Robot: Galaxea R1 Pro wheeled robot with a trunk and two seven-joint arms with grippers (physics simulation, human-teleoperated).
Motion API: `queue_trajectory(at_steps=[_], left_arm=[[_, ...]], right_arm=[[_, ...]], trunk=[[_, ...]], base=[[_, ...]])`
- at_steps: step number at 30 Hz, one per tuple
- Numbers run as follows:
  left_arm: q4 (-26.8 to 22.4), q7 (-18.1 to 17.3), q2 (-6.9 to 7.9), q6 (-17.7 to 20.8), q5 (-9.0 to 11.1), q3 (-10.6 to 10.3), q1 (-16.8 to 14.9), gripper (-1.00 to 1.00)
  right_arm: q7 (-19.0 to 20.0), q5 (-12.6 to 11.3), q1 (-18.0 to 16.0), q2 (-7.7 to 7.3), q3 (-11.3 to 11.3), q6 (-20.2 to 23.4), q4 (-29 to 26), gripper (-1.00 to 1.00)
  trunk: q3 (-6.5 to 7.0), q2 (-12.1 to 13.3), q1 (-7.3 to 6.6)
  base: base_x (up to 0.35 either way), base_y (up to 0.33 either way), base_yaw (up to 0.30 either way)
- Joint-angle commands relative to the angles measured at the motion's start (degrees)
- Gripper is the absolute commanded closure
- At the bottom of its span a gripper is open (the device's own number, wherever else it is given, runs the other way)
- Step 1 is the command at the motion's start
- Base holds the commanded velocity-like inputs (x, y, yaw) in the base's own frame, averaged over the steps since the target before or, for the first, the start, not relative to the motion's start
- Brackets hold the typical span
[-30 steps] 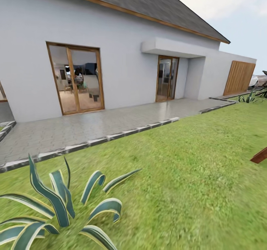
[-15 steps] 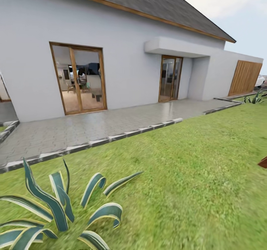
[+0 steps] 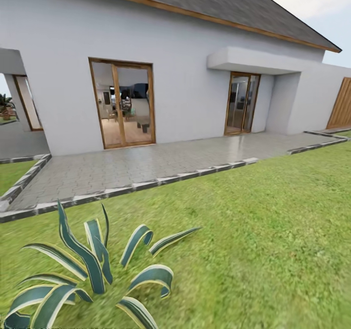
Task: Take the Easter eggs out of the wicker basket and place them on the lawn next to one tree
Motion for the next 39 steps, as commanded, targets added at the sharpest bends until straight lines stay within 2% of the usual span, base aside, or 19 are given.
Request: queue_trajectory(at_steps=[1,14,31,39], left_arm=[[-0.03,0.01,0.0,0.0,0.05,0.04,0.0,-1.0],[-0.03,0.01,0.0,0.02,0.05,-0.02,0.0,-1.0],[-0.03,0.01,0.0,0.02,0.05,0.03,0.0,-1.0],[-0.03,-0.04,0.0,-0.02,0.05,0.06,0.0,-1.0]], right_arm=[[0.05,0.03,-0.07,0.0,0.04,0.03,0.1,-1.0],[0.06,0.03,-0.07,0.0,0.05,0.03,0.1,-1.0],[-0.01,-0.06,-0.07,0.17,-0.02,0.03,0.1,-1.0],[-0.01,-0.06,-0.07,0.17,0.05,0.03,0.11,-1.0]], trunk=[[-0.04,-0.03,0.0],[-0.04,-0.03,0.0],[-0.04,-0.03,0.0],[-0.04,-0.03,0.0]], base=[[0.066,-0.101,0.03],[0.193,-0.185,0.003],[0.008,-0.012,0.196],[0.0,-0.227,0.015]])
